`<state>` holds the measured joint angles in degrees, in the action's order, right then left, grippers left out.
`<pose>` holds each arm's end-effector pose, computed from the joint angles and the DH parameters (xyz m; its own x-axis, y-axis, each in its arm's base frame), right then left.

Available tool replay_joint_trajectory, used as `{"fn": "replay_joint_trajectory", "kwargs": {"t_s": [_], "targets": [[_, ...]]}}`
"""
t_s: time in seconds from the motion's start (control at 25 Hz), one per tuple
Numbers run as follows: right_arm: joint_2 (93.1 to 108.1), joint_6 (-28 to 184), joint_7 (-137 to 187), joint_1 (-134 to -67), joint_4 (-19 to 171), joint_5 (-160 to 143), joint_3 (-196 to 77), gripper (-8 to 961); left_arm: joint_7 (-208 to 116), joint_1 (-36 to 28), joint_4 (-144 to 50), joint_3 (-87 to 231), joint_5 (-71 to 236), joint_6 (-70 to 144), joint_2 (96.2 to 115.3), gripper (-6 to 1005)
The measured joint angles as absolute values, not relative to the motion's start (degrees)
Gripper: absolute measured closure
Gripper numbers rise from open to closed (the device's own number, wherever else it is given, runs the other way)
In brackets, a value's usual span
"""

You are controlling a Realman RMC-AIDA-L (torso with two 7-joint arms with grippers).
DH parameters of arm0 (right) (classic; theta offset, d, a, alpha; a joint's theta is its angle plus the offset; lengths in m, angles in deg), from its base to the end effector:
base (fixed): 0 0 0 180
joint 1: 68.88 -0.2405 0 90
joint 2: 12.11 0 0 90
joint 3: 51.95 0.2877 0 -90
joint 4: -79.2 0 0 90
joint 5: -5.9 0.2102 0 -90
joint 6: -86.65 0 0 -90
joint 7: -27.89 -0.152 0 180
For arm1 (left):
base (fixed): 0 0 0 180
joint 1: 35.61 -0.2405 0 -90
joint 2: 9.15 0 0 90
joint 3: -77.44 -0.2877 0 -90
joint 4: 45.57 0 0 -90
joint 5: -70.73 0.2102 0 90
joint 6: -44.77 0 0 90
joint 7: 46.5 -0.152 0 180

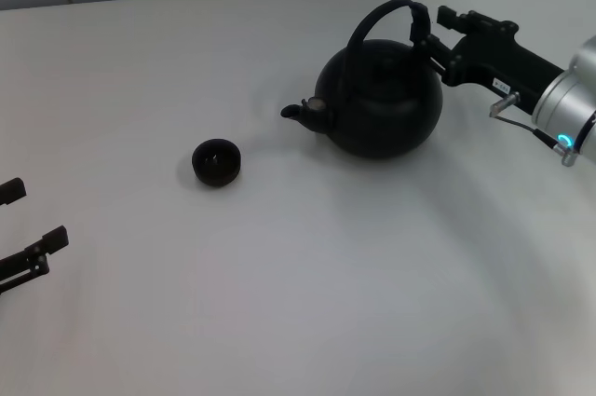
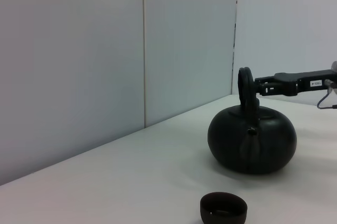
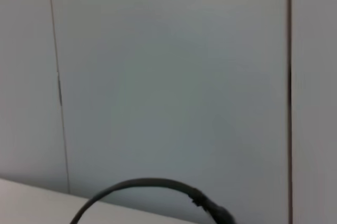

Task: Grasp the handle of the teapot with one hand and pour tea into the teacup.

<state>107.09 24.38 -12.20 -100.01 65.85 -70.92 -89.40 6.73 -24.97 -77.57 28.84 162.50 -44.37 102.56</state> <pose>0.3285 0.3872 -0.0336 0.7381 -0.1179 -0.6643 -0.6210 -0.5038 -0.6005 -0.3806 0.2566 0.0274 0.8272 0.1433 0.5433 0.4230 -0.7953 -0.4343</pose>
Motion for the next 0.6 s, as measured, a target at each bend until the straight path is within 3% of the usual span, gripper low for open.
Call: {"fn": "replay_joint_trajectory", "kwargs": {"t_s": [0.2,0.6], "targets": [[107.12,22.72,-12.04,-99.30,65.83,-70.92,-88.89,425,6.72,-24.98,-77.57,28.84,162.48,-44.37,102.56,180],[107.10,16.10,-11.92,-94.60,65.76,-70.93,-88.80,245,6.51,-24.50,-77.57,28.47,162.52,-44.01,102.71,180]]}}
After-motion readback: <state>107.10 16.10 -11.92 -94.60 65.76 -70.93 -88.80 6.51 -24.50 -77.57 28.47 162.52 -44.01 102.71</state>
